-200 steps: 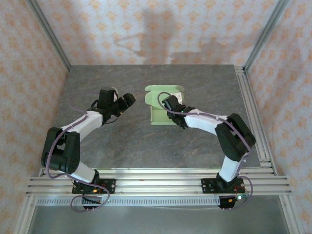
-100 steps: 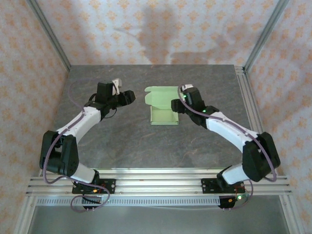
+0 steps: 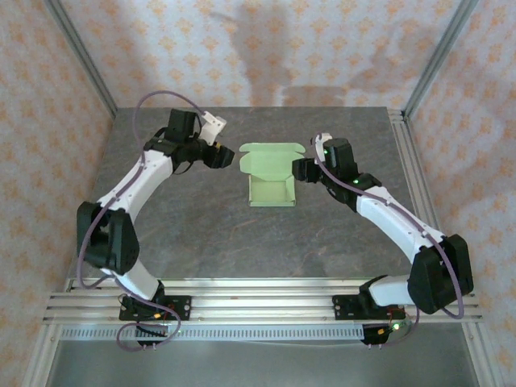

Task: Fold the paper box

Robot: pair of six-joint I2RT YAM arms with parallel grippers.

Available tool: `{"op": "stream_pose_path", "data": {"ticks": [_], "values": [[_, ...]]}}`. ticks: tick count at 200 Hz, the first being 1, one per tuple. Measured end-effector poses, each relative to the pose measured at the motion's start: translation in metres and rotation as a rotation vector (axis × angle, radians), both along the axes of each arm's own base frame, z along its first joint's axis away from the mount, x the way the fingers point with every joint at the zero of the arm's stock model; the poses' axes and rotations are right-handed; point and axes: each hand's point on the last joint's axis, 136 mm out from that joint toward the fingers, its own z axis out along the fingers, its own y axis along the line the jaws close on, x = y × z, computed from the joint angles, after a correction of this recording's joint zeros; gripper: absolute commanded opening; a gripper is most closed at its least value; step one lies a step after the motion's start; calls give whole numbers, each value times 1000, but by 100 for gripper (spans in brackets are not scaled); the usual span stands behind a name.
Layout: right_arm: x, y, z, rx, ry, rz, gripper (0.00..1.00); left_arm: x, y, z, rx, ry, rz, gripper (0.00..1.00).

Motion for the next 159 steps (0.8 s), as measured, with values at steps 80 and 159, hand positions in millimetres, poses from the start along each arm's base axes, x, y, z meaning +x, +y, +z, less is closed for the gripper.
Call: {"op": "stream_pose_path", "data": {"ticks": [80,159], "values": [[3,4,-71,61,254,-107,47,8,-22,-35,86,80,-120,60],[-1,6,-102,57,352,-126,46,24,-36,-59,164,121,-178,54]]}}
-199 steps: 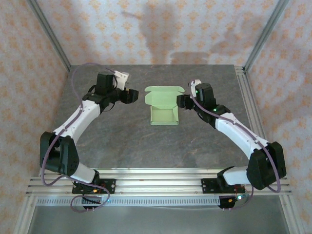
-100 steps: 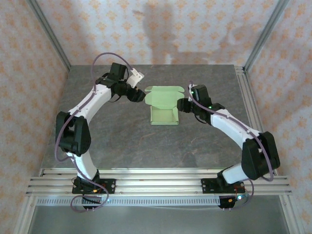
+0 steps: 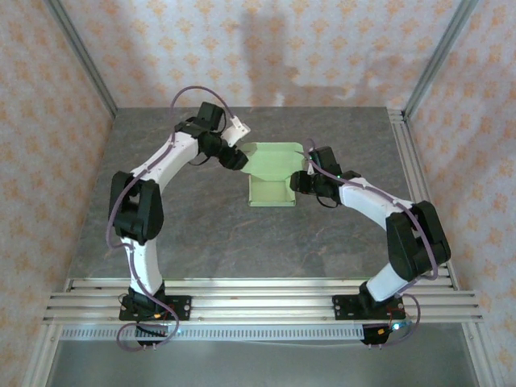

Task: Fold the paper box

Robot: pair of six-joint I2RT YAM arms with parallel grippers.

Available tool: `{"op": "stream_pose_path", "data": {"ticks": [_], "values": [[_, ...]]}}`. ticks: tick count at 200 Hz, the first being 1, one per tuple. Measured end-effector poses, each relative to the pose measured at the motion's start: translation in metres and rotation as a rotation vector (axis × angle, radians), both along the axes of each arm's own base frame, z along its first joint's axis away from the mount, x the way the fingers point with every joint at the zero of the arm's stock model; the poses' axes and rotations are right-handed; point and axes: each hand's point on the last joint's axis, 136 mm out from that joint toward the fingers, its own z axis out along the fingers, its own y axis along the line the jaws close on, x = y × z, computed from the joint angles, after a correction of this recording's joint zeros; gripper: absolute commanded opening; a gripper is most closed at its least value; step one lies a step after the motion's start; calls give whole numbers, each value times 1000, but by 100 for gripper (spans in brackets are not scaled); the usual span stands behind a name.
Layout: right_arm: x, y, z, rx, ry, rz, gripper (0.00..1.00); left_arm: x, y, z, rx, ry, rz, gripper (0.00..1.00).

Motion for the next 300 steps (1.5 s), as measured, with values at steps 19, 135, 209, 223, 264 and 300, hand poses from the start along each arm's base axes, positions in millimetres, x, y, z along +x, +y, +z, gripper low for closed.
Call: {"op": "stream_pose_path", "data": {"ticks": [19,135,209,223,264,300], "values": [[0,0,0,-1,1,0,46,3,-6,-7,12,19,-14,51],[13,11,-27,-122,53,11,30,-9,-2,-24,42,66,-8,54],[23,8,-47,-229,96,-39,0,-25,25,17,-80,-75,143,71],[23,7,-46,-234,94,-42,1,-30,42,33,-141,-138,226,80],[22,7,-41,-228,87,-42,1,-36,97,70,-284,-292,516,90],[11,7,-15,-143,25,-26,2,-28,126,48,-367,-224,775,89]]}}
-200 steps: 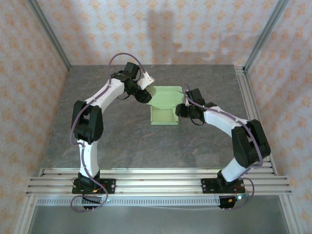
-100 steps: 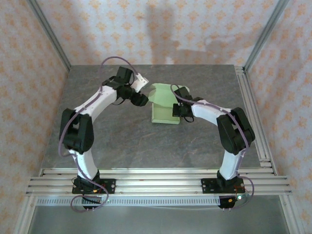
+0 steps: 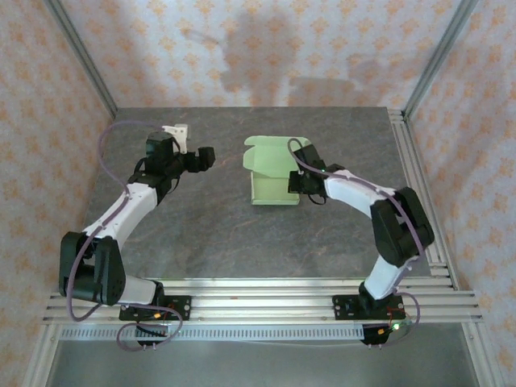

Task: Fold the paper box

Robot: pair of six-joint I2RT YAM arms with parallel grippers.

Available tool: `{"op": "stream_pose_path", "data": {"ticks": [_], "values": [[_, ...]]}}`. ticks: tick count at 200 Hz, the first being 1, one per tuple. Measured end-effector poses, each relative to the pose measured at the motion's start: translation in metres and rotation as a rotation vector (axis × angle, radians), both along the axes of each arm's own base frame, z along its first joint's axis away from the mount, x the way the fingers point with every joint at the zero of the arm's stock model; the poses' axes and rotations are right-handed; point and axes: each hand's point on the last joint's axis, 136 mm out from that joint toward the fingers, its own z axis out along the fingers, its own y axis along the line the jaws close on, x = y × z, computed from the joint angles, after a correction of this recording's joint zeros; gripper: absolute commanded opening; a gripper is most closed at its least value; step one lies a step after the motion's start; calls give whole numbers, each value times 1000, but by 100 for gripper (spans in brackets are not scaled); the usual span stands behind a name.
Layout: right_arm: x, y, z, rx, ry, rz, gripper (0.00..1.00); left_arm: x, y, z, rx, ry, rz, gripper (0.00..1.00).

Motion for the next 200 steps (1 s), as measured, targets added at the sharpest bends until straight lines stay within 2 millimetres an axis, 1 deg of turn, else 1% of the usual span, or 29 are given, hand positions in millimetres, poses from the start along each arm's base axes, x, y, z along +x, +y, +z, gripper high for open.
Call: {"op": "stream_pose_path", "data": {"ticks": [14,22,40,47,55,62,72,81,87,98,108,117,136,165,180,200], "values": [[-1,1,25,65,-66,9,3,4,8,-20,-71,57,76,87],[0,2,41,105,-109,15,4,7,9,-31,-115,84,104,88],[2,8,80,209,-217,35,5,13,1,-58,-225,150,133,88],[3,10,92,241,-249,45,5,15,-8,-67,-261,175,131,88],[3,15,105,281,-286,64,5,17,-19,-73,-292,192,116,87],[3,19,114,311,-307,80,5,17,-34,-77,-319,207,90,86],[2,25,122,352,-329,101,5,17,-59,-78,-361,223,39,81],[2,31,127,390,-343,119,5,20,-85,-73,-401,220,-26,76],[1,34,129,414,-347,127,5,21,-99,-70,-432,220,-56,70],[-1,39,131,453,-350,140,5,23,-127,-59,-498,209,-123,64],[-2,42,131,482,-348,147,6,24,-145,-48,-541,194,-173,60],[-3,44,133,502,-347,153,6,24,-157,-39,-580,184,-205,57],[-3,48,138,530,-356,161,6,22,-174,-20,-629,161,-257,53],[-3,51,144,557,-367,170,8,21,-195,7,-679,133,-315,52],[-1,51,145,563,-376,169,8,20,-199,13,-700,131,-323,51],[1,54,142,561,-375,170,8,21,-200,13,-724,144,-313,51]]}}
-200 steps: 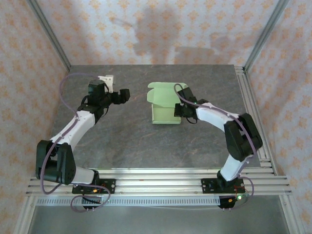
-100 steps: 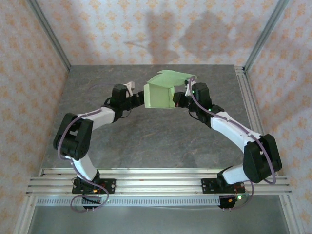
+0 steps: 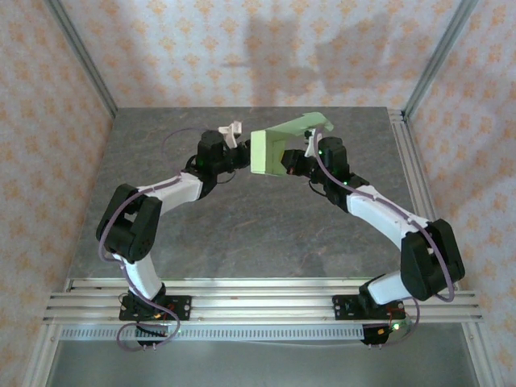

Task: Fold the paper box

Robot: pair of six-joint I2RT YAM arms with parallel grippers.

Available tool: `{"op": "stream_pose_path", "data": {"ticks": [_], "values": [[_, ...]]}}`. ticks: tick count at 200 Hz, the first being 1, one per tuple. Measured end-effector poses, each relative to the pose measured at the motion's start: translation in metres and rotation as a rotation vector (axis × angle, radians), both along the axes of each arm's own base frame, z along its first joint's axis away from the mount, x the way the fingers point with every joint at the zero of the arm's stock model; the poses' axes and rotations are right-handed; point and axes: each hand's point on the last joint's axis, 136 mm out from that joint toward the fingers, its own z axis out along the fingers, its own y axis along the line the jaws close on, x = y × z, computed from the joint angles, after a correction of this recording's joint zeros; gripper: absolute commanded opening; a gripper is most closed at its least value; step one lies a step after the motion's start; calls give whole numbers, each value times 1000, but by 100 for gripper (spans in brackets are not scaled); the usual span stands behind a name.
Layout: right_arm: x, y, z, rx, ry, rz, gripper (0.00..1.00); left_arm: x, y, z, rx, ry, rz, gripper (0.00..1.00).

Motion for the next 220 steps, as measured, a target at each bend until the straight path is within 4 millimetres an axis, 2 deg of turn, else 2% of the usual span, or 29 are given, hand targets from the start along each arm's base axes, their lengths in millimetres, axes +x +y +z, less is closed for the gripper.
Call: {"op": "stream_pose_path", "data": {"ticks": [44,88,113,150,220], "values": [[7,-1,-8,-13,9,-28,7,8,-8,2,-29,20,8,51],[6,-3,6,39,-19,-45,6,15,6,-5,-16,30,65,52],[2,-1,15,60,-33,-28,7,14,7,-9,-13,40,66,53],[2,0,16,61,-29,-23,7,9,-3,-8,-22,46,48,53],[6,-2,16,-14,-31,-38,6,11,-3,-6,-49,71,71,53]]}}
